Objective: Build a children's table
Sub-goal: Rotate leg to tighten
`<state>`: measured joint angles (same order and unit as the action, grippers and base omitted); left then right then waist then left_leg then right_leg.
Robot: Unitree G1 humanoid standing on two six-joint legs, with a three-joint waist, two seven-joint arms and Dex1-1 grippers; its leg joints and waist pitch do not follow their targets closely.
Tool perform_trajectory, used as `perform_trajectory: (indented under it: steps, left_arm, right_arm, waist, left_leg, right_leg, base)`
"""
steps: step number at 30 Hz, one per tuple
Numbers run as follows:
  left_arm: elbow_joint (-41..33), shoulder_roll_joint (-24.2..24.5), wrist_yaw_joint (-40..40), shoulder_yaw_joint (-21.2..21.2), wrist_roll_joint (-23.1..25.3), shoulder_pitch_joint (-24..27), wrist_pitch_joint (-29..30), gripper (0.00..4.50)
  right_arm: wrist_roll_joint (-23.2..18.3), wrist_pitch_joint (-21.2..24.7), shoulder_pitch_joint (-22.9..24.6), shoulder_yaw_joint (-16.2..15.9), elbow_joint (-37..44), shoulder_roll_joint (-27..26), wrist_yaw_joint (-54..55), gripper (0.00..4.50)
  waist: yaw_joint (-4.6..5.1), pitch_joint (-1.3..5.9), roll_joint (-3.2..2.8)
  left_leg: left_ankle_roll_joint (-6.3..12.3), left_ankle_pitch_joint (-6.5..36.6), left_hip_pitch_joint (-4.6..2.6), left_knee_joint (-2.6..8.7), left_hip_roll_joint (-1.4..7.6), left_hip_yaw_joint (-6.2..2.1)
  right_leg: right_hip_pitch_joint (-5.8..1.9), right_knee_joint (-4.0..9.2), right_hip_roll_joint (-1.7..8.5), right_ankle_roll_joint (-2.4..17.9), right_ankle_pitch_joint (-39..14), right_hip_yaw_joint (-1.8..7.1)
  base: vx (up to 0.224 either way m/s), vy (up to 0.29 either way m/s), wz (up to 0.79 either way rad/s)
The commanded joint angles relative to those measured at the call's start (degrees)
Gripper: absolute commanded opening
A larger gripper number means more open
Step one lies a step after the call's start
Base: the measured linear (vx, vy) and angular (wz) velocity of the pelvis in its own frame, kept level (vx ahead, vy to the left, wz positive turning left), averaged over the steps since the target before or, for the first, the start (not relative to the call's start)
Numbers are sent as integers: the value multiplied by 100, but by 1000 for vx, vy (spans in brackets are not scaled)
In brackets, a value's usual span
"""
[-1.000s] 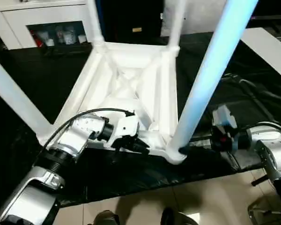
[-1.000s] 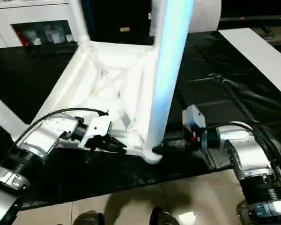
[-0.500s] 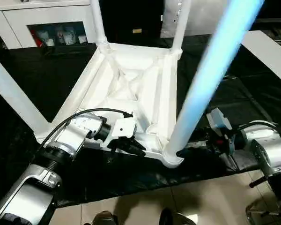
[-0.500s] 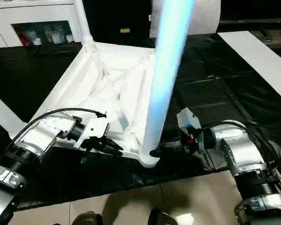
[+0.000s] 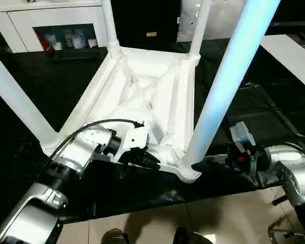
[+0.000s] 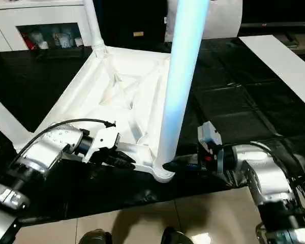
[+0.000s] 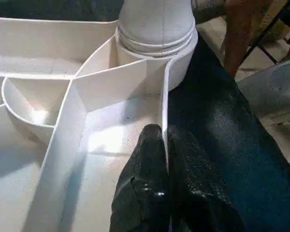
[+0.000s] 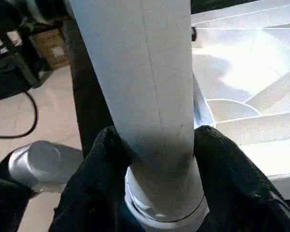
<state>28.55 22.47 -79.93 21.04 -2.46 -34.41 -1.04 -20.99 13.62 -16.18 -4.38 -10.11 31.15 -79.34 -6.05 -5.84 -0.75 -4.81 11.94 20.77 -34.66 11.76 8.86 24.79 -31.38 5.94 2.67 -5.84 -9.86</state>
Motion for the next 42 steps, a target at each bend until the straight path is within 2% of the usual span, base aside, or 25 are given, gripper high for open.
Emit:
perform_trajectory:
  steps: [1, 7, 8, 9, 10, 11, 12, 13, 14, 15, 16, 17, 18, 19, 20, 21, 22, 23, 24, 25, 26, 28, 30, 33, 42]
  left_arm:
    - [-195, -266, 223, 95, -74, -3, 40, 0]
    - [-377, -666, 1222, -115, 108, -60, 691, 0]
    - [-425, -750, 1378, -144, 120, -69, 820, 0]
    - [-503, -965, 1774, -215, 151, -102, 1113, 0]
    - [-503, -965, 1774, -215, 151, -102, 1113, 0]
    - [-521, -1088, 1988, -252, 165, -126, 1242, 0]
    - [-545, -1274, 2281, -306, 162, -161, 1450, 0]
    - [-526, -1414, 2521, -356, 174, -200, 1551, 0]
    - [-513, -1507, 2682, -390, 185, -228, 1622, 0]
    - [-390, -1775, 3156, -474, 287, -336, 1700, 0]
    - [-390, -1775, 3156, -474, 287, -336, 1700, 0]
    - [-334, -1879, 3351, -504, 353, -379, 1706, 0]
    - [-233, -1994, 3585, -526, 440, -448, 1666, 0]
    - [-193, -2068, 3746, -538, 503, -486, 1670, 0]
    - [-179, -2107, 3841, -544, 542, -507, 1676, 0]
    - [-176, -2127, 3944, -540, 591, -536, 1669, 0]
    - [-183, -2123, 4000, -538, 622, -553, 1659, 0]
    - [-208, -2109, 4034, -534, 648, -557, 1685, 0]
    - [-257, -2070, 4055, -533, 684, -538, 1723, 0]
    - [-266, -2060, 4053, -533, 688, -532, 1728, 0]
    - [-293, -1985, 4013, -529, 716, -500, 1724, 0]
    - [-305, -1868, 3913, -515, 749, -464, 1673, 0]
    - [-312, -1745, 3753, -511, 754, -429, 1588, 0]
    - [-294, -1667, 3661, -493, 764, -416, 1500, 0]
    - [-13, -845, 1938, -206, 496, -319, 485, 0]
  right_arm:
    - [-115, 186, 30, -171, 158, -197, 223, 188]
    - [327, 270, 103, -23, 292, -887, 1829, 188]
    - [435, 312, 72, 3, 258, -1041, 2180, 188]
    - [541, 440, -45, 110, 146, -1423, 2881, 187]
    - [541, 440, -45, 110, 146, -1423, 2881, 187]
    - [592, 465, -124, 170, 82, -1632, 3238, 187]
    - [660, 528, -269, 247, -20, -1924, 3744, 186]
    - [721, 539, -392, 301, -126, -2121, 4102, 186]
    - [763, 548, -475, 335, -196, -2247, 4343, 186]
    - [905, 614, -770, 507, -475, -2647, 5185, 186]
    - [905, 614, -770, 507, -475, -2647, 5185, 186]
    - [991, 643, -891, 585, -590, -2810, 5571, 186]
    - [992, 574, -1030, 648, -742, -2968, 5789, 186]
    - [996, 527, -1107, 684, -818, -3073, 5918, 186]
    - [1021, 483, -1132, 682, -834, -3112, 5954, 221]
    - [1070, 338, -1142, 675, -838, -3125, 5973, 242]
    - [1093, 230, -1131, 682, -816, -3120, 5969, 256]
    - [1103, 149, -1122, 726, -802, -3121, 5974, 258]
    - [1119, 56, -1104, 771, -785, -3086, 5962, 275]
    - [1129, 39, -1098, 772, -779, -3070, 5952, 275]
    - [1152, -73, -1037, 742, -715, -2935, 5798, 292]
    - [1121, -199, -923, 738, -579, -2739, 5547, 310]
    - [1026, -243, -791, 770, -402, -2498, 5186, 324]
    - [985, -277, -714, 770, -335, -2306, 4957, 351]
    - [490, -387, -422, 700, -105, -751, 2467, 425]
  waist:
    - [32, 477, 76]
    - [226, 367, 31]
    - [330, 393, 24]
    - [419, 388, -71]
    - [558, 374, -95]
    - [567, 379, -135]
    - [554, 361, -178]
    - [586, 322, -165]
    - [664, 271, 25]
    - [727, 211, 134]
    - [896, 344, -20]
    - [944, 376, -140]
    - [807, 434, -403]
    - [864, 393, -292]
    - [762, 365, -29]
    - [690, 314, 177]
    - [687, 366, 167]
    - [642, 470, 145]
    - [591, 499, 13]
    - [585, 543, -23]
    - [612, 515, -52]
    - [630, 519, -20]
    - [582, 523, -36]
    - [514, 514, -27]
    - [336, 458, -15]
  left_leg:
    - [584, 679, 4, 391, 113, 39]
    - [259, 1371, -119, 367, 48, 9]
    - [200, 1475, -68, 362, 65, -37]
    - [246, 1691, -119, 388, 139, -84]
    - [261, 2052, 20, 490, 310, -202]
    - [241, 2347, 60, 576, 446, -268]
    - [211, 3054, 1, 821, 725, -382]
    - [116, 3290, -44, 842, 719, -365]
    - [-17, 3191, -257, 549, 209, -146]
    - [81, 2157, -574, -100, -324, 97]
    - [280, 1931, -272, -66, -215, 66]
    - [306, 1965, -74, 45, 41, -93]
    - [347, 2500, 161, 629, 691, -555]
    - [447, 2527, -40, 705, 691, -566]
    - [102, 2581, -59, 475, 179, -320]
    - [73, 2048, -312, 77, -275, -1]
    - [344, 1051, 32, -46, -428, 40]
    - [386, 798, 167, 52, -370, 2]
    - [469, 462, 218, 198, -212, -136]
    - [508, 242, 169, 222, -135, -181]
    - [598, -40, 112, 252, -20, -226]
    - [736, 21, 114, 264, -16, -195]
    - [919, -87, 103, 255, 23, -195]
    - [1008, -118, 108, 258, 36, -187]
    - [767, 555, 30, 300, 34, -101]
  right_leg:
    - [-474, 421, 290, 326, -2791, 302]
    - [-456, 729, 268, -245, -3928, 59]
    - [-551, 779, 258, -440, -3928, -39]
    - [-579, 846, 257, -465, -3818, -116]
    - [-729, 693, 249, -456, -3463, -162]
    - [-805, 535, 252, -450, -3245, -97]
    - [-788, 22, 277, -174, -2397, 225]
    - [-705, -43, 297, 11, -2107, 346]
    - [-434, 549, 243, -140, -3471, 198]
    - [-59, 1141, 258, -736, -5315, -296]
    - [-453, 1228, 186, -1279, -5180, -641]
    - [-767, 1079, 249, -1360, -4519, -722]
    - [-1003, -306, 389, -434, -1752, 150]
    - [-675, -278, 334, -196, -961, 356]
    - [-621, 244, 357, -149, -2352, 338]
    - [-211, 772, 221, -668, -4060, 138]
    - [-550, 723, 387, -1170, -5260, 78]
    - [-677, 658, 366, -1273, -4823, 113]
    - [-665, 591, 313, -1212, -3770, 123]
    - [-624, 537, 287, -989, -3127, 142]
    - [-537, 436, 249, -361, -2216, 153]
    - [-553, 373, 238, 282, -1996, 155]
    - [-533, 363, 255, 455, -1846, 182]
    - [-544, 354, 270, 553, -1861, 186]
    - [-527, 512, 261, 181, -2726, 148]
  base:
    - [0, 0, 0]
    - [0, 0, 0]
    - [0, 0, 0]
    - [0, 0, 0]
    - [0, 0, 0]
    - [0, 0, 0]
    - [0, 0, 0]
    - [0, 0, 0]
    - [0, 0, 0]
    - [0, 0, 0]
    - [14, -14, -26]
    - [55, 66, -47]
    - [55, 66, -47]
    - [49, 41, -28]
    - [0, 0, 0]
    - [0, 0, 0]
    - [60, -26, -6]
    - [75, -26, -13]
    - [47, -1, -30]
    - [0, 0, 0]
    - [0, 0, 0]
    - [0, 0, 0]
    - [0, 0, 0]
    - [0, 0, 0]
    - [0, 0, 0]
